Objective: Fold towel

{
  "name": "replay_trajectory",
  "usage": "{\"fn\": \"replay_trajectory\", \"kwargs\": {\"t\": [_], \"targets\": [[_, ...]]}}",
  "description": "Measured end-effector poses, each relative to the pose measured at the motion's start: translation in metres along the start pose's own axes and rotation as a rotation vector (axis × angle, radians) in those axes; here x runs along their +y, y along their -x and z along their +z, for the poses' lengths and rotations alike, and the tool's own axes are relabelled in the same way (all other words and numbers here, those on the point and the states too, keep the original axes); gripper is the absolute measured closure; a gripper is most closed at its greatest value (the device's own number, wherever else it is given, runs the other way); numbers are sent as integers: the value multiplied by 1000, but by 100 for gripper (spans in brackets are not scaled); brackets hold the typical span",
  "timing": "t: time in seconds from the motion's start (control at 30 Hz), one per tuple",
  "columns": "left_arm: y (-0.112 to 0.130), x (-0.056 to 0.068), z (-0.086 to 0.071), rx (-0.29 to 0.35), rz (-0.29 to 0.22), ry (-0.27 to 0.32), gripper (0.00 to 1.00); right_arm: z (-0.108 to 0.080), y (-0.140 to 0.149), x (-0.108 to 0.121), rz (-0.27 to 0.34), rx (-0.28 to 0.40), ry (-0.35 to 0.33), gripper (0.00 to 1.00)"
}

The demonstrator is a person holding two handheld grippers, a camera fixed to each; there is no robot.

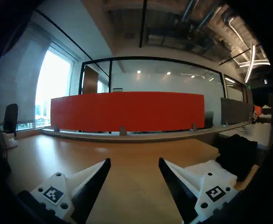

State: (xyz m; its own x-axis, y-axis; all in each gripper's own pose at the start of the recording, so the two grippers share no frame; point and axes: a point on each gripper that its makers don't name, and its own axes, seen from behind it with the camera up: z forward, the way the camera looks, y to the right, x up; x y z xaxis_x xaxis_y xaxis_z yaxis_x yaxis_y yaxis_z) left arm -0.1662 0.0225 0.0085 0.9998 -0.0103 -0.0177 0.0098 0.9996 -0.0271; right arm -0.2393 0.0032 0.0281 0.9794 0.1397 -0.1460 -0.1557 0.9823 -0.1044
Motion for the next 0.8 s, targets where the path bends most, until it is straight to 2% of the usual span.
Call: {"fn": "replay_trajectory", "kwargs": {"t": [0.8], "targets": [[-1, -1, 0, 0, 0, 0, 1, 2, 0, 0, -4, 0, 2, 0]]}}
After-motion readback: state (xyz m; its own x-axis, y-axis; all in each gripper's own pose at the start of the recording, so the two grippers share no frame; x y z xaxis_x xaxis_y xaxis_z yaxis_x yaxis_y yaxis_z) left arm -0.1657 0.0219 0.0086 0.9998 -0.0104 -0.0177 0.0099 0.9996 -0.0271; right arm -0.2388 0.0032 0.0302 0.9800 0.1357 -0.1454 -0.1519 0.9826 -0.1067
